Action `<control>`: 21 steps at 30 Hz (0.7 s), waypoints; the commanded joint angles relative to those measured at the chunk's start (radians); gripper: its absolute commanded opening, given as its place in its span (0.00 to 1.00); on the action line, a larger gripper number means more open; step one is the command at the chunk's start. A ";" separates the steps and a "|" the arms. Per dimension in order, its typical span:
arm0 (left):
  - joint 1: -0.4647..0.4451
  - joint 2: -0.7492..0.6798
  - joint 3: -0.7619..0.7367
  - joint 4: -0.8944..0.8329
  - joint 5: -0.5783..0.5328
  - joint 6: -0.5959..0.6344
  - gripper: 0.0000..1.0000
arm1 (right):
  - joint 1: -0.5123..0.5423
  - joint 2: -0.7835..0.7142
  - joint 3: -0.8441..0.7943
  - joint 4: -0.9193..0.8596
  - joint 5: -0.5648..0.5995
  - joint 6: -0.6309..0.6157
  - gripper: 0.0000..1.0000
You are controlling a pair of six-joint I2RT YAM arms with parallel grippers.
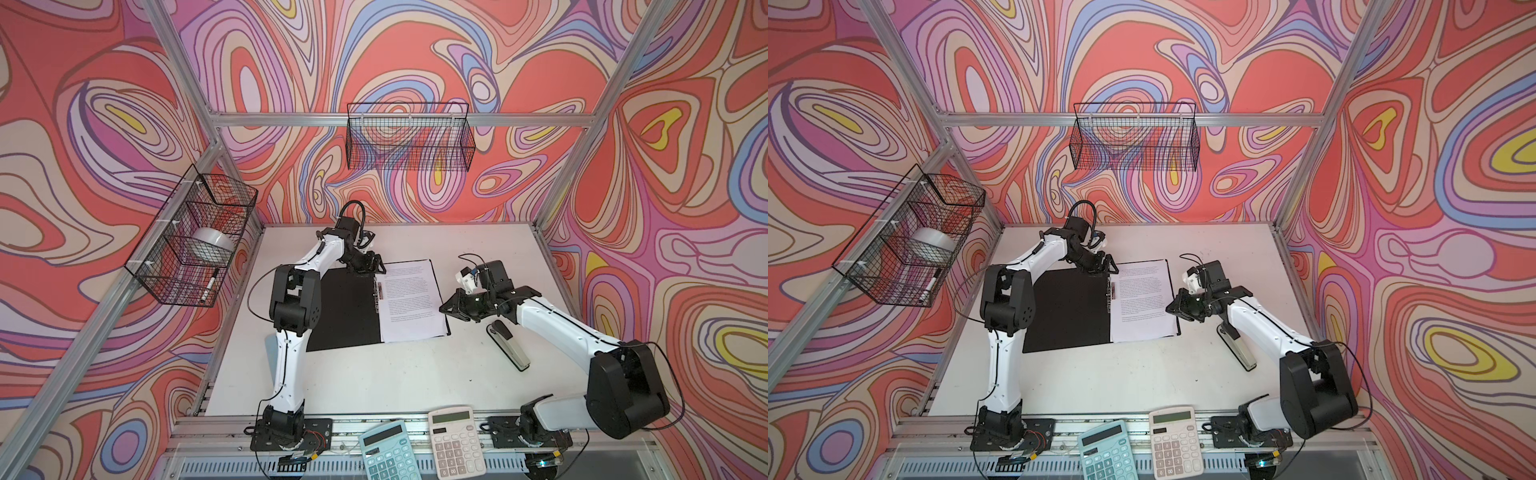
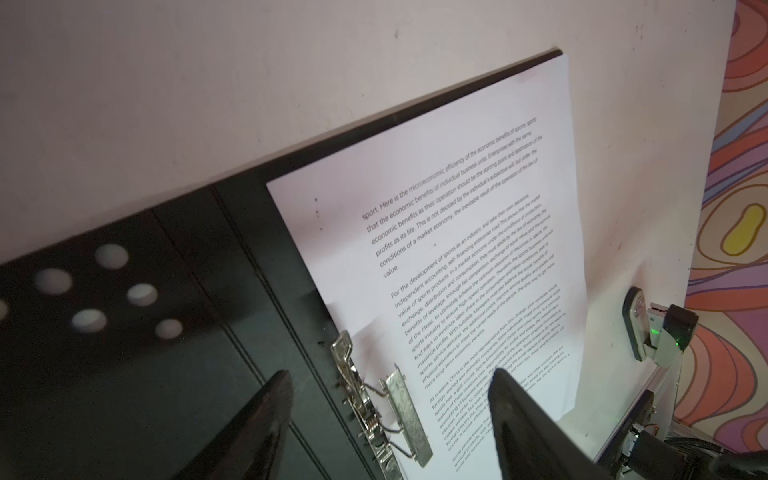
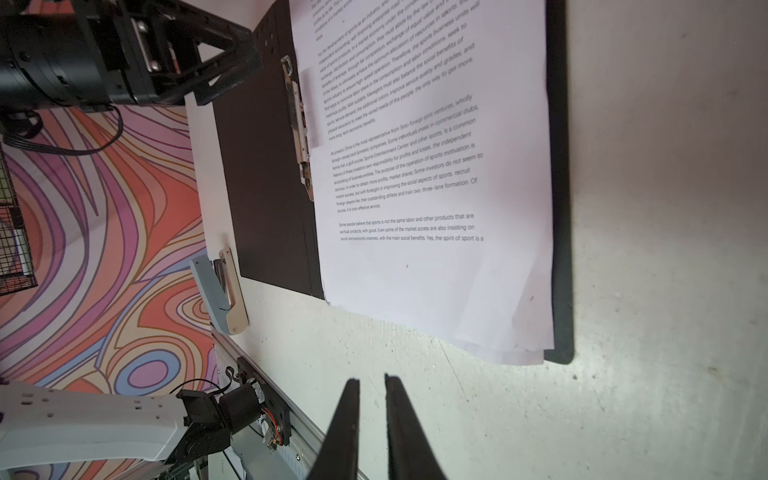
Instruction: Put the files into the folder
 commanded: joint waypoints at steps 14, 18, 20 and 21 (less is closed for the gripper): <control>0.016 0.087 0.034 -0.025 0.133 0.008 0.74 | 0.004 0.061 0.030 0.038 -0.001 -0.010 0.15; 0.016 0.086 0.025 -0.007 0.169 0.000 0.73 | 0.005 0.071 0.038 0.040 -0.002 -0.008 0.15; 0.016 0.088 0.025 -0.008 0.182 -0.005 0.73 | 0.004 0.076 0.041 0.040 -0.003 -0.010 0.15; 0.016 0.089 0.025 -0.009 0.189 -0.005 0.73 | 0.005 0.078 0.042 0.042 -0.004 -0.010 0.15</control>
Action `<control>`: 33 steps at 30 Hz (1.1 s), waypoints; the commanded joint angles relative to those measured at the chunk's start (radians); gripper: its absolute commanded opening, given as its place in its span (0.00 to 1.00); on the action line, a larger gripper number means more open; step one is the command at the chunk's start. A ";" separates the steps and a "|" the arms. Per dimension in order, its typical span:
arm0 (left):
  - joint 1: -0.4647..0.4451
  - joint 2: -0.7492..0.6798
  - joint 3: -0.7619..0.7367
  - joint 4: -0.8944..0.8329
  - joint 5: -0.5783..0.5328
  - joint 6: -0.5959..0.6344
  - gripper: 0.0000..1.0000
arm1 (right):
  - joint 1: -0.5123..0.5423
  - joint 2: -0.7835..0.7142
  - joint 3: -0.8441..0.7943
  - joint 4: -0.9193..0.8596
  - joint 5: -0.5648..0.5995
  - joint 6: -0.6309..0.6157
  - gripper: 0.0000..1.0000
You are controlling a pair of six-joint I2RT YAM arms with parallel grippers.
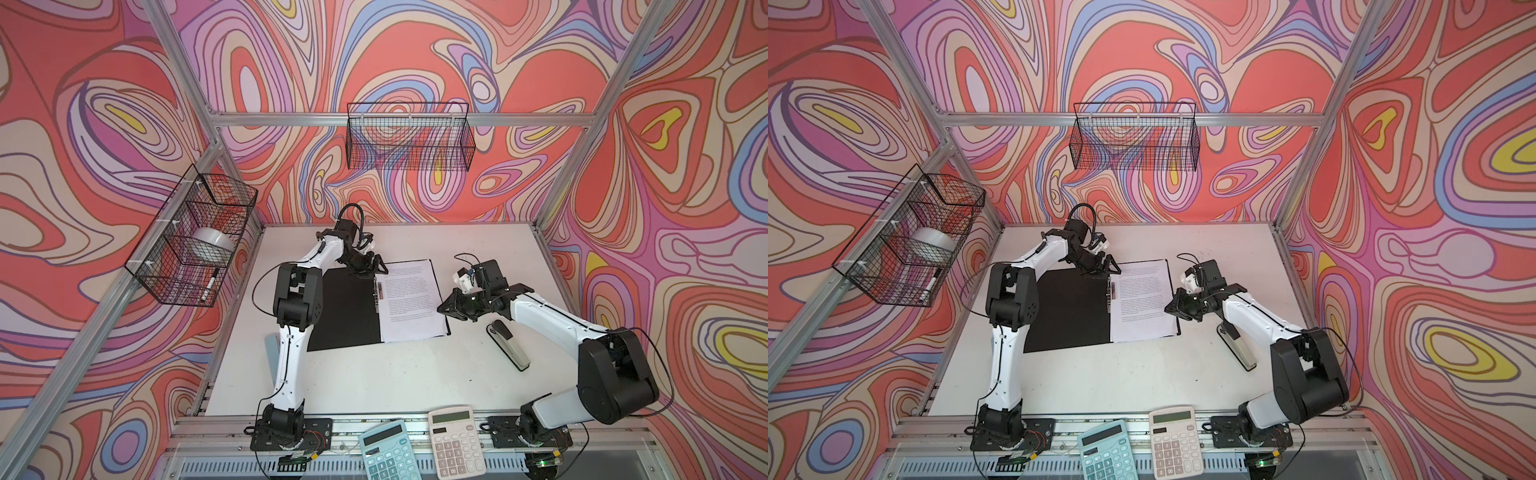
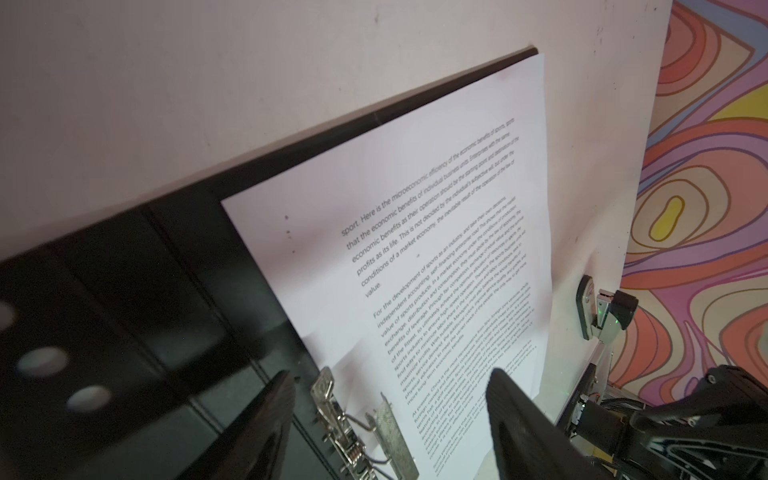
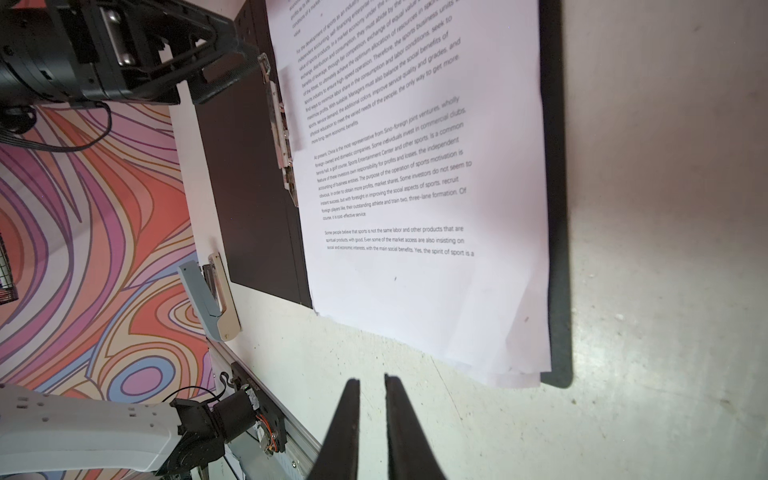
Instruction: Put the files into the folder
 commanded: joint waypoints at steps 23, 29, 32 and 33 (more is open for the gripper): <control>0.002 -0.088 -0.151 0.067 0.182 -0.032 0.70 | 0.008 0.032 0.041 0.027 -0.008 -0.010 0.14; 0.001 -0.186 -0.251 0.111 0.214 -0.047 0.70 | 0.008 0.033 0.054 0.029 -0.007 -0.011 0.14; 0.001 -0.218 -0.275 0.133 0.211 -0.055 0.70 | 0.008 0.041 0.070 0.029 -0.003 -0.017 0.14; 0.001 -0.220 -0.273 0.131 0.213 -0.056 0.70 | 0.008 0.049 0.080 0.027 -0.006 -0.019 0.14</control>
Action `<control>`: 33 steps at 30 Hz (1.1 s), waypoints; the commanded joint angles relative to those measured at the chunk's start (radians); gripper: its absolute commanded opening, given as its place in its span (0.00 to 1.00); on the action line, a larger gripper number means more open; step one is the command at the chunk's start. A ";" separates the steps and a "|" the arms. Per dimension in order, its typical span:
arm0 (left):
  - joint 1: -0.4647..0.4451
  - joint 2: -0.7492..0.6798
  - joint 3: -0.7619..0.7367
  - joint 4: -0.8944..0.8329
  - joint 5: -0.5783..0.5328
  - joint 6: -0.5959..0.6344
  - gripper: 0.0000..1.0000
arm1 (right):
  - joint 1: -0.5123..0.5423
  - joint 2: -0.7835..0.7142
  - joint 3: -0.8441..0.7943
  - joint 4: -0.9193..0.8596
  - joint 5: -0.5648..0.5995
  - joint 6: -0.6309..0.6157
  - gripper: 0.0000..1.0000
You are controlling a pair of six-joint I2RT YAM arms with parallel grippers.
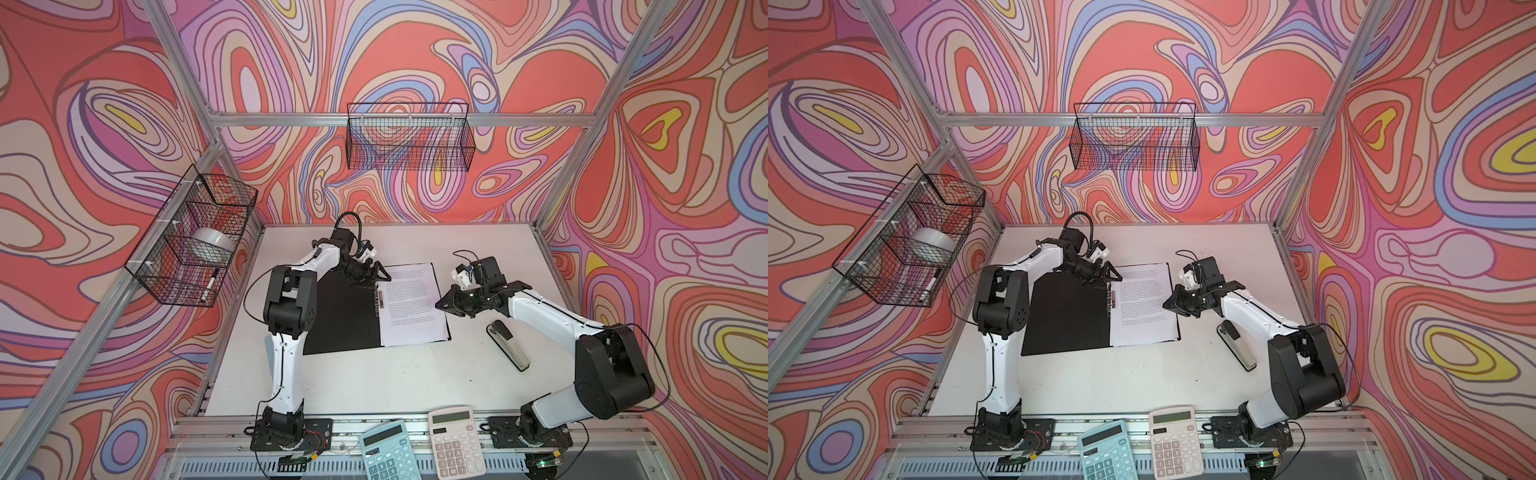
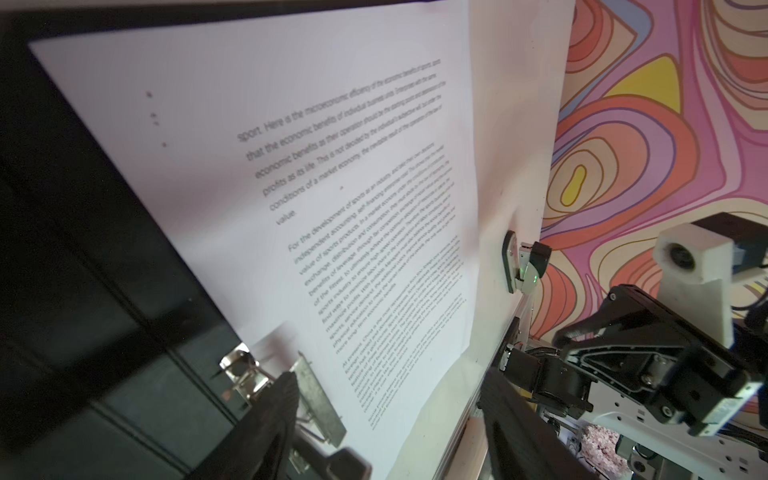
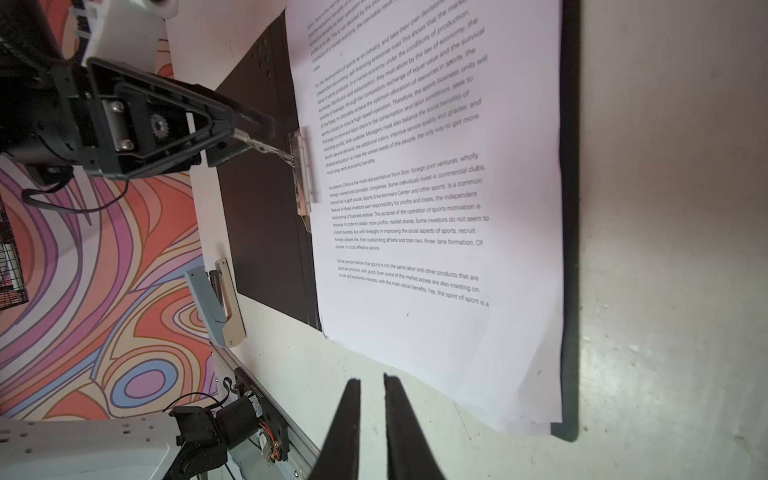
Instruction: Put the files into the folder
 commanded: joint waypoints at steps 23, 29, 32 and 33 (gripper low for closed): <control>0.048 -0.461 -0.178 -0.256 -0.605 0.238 0.72 | 0.247 0.158 0.455 -0.415 0.356 -0.090 0.18; 0.103 -0.548 -0.388 -0.223 -0.648 0.306 0.73 | 0.383 0.323 0.646 -0.476 0.467 -0.078 0.20; 0.119 -0.551 -0.444 -0.218 -0.672 0.328 0.73 | 0.431 0.415 0.750 -0.504 0.499 -0.079 0.21; 0.122 -0.551 -0.460 -0.215 -0.668 0.334 0.74 | 0.444 0.450 0.784 -0.511 0.508 -0.081 0.21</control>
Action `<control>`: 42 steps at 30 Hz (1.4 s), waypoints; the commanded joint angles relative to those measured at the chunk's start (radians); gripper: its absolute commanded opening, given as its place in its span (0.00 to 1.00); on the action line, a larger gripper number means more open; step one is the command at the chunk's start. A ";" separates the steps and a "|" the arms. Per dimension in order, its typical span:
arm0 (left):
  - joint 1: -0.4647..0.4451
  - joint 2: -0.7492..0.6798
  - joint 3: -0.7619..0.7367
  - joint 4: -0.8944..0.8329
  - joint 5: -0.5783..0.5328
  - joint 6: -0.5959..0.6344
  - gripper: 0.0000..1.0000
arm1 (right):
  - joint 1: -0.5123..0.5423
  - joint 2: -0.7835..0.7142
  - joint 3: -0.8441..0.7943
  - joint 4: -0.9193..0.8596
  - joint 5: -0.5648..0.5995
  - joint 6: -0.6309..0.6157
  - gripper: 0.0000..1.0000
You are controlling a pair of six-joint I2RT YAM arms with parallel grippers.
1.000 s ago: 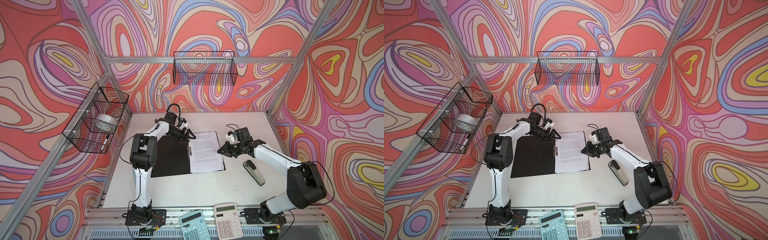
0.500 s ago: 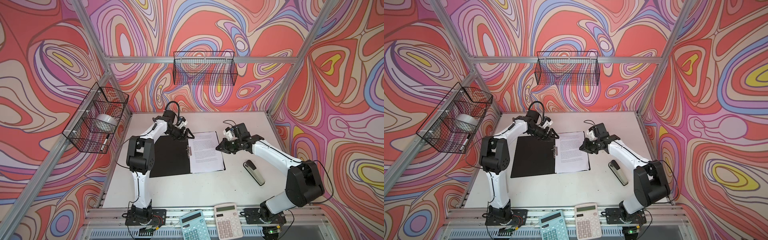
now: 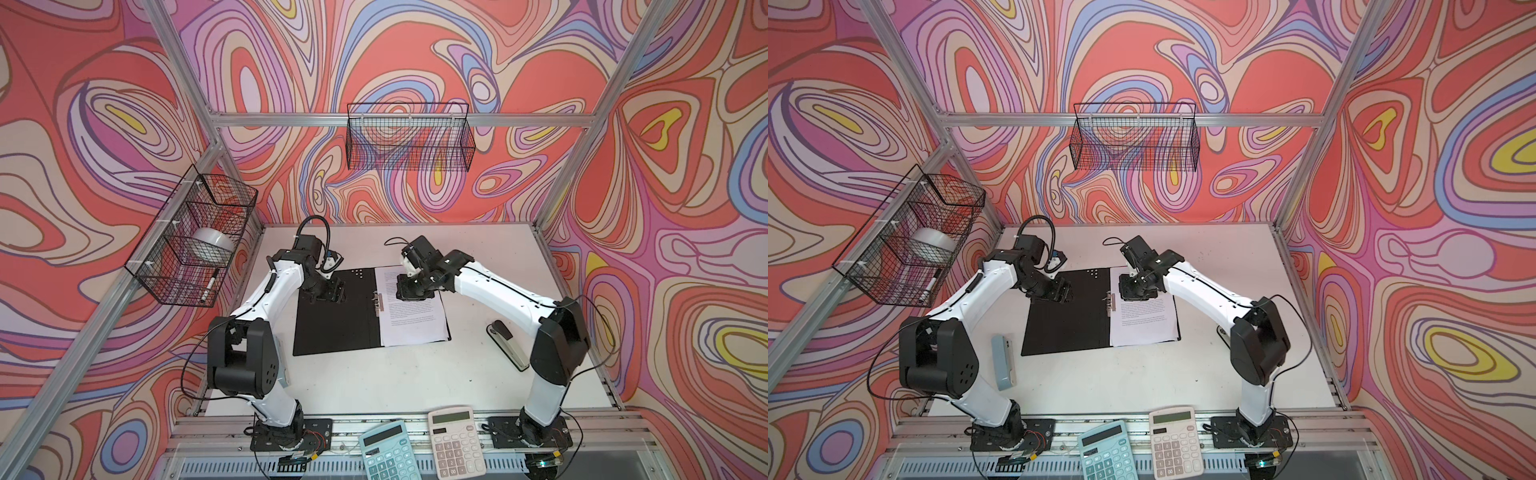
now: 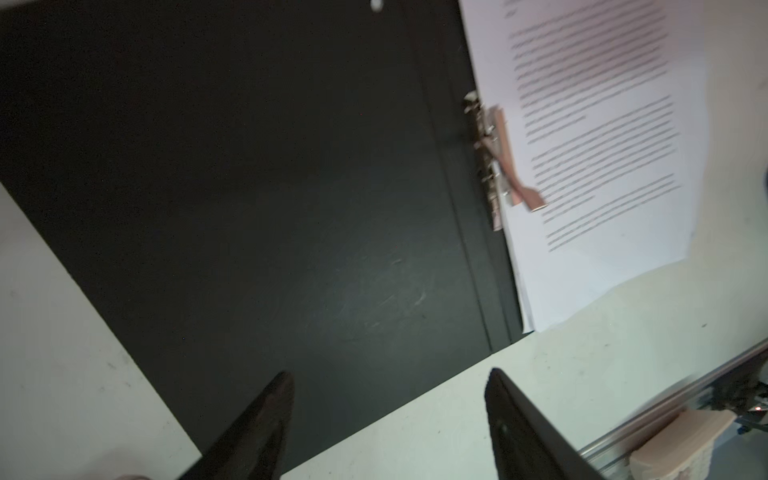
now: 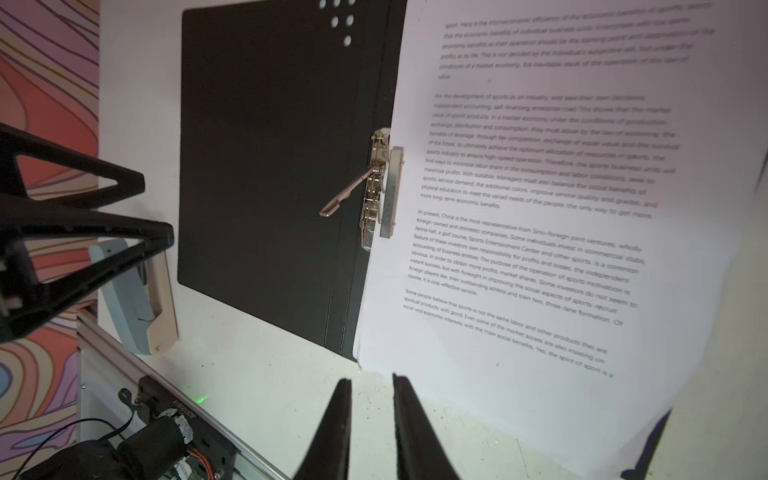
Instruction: Put the files into the folder
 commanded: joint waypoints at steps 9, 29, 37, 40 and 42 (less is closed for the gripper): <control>0.016 0.036 -0.054 0.016 0.000 0.082 0.73 | 0.082 0.289 0.324 -0.089 0.118 0.001 0.20; 0.017 0.125 -0.027 0.043 0.051 0.087 0.72 | 0.082 0.494 0.580 -0.236 0.139 -0.055 0.15; 0.020 0.135 -0.015 0.036 0.088 0.070 0.71 | 0.082 0.506 0.607 -0.239 0.142 -0.070 0.15; 0.020 0.144 -0.007 0.032 0.086 0.070 0.71 | 0.080 0.520 0.624 -0.250 0.142 -0.076 0.15; 0.022 0.147 -0.007 0.034 0.083 0.070 0.71 | 0.080 0.525 0.627 -0.255 0.144 -0.081 0.15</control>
